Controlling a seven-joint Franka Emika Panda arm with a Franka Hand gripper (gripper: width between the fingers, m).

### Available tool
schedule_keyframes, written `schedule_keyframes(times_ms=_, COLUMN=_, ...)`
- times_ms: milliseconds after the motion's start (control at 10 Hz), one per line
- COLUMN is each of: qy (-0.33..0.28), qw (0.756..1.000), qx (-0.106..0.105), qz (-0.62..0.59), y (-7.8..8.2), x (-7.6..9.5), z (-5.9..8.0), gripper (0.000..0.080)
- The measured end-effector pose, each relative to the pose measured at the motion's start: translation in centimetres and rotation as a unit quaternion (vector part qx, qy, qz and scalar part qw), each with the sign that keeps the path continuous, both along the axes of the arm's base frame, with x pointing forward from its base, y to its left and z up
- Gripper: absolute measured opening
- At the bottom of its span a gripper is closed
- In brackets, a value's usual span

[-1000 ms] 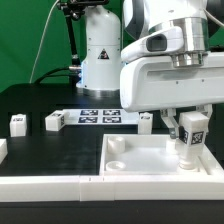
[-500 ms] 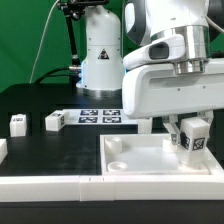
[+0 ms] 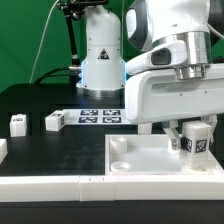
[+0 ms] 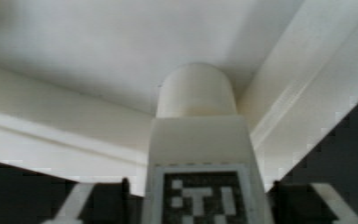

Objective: Assemble one leg

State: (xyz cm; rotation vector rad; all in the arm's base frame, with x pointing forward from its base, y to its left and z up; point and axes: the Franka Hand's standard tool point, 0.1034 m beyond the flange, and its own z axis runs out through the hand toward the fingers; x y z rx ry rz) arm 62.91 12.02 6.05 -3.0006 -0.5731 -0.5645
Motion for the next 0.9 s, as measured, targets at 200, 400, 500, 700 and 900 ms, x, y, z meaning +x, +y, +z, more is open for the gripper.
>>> schedule_keyframes(times_ms=200, qy=0.0, qw=1.0, qx=0.0, qz=0.0, y=0.0, x=0.0, z=0.0, gripper=0.0513)
schedule_keyframes(times_ms=400, qy=0.0, qw=1.0, qx=0.0, qz=0.0, y=0.0, x=0.0, z=0.0, gripper=0.0641)
schedule_keyframes(times_ms=500, qy=0.0, qw=1.0, qx=0.0, qz=0.0, y=0.0, x=0.0, z=0.0, gripper=0.0641)
schedule_keyframes(times_ms=700, qy=0.0, qw=1.0, qx=0.0, qz=0.0, y=0.0, x=0.0, z=0.0, gripper=0.0648)
schedule_keyframes(times_ms=900, qy=0.003, qw=1.0, qx=-0.003, qz=0.002, y=0.1, x=0.3, z=1.9, gripper=0.0649)
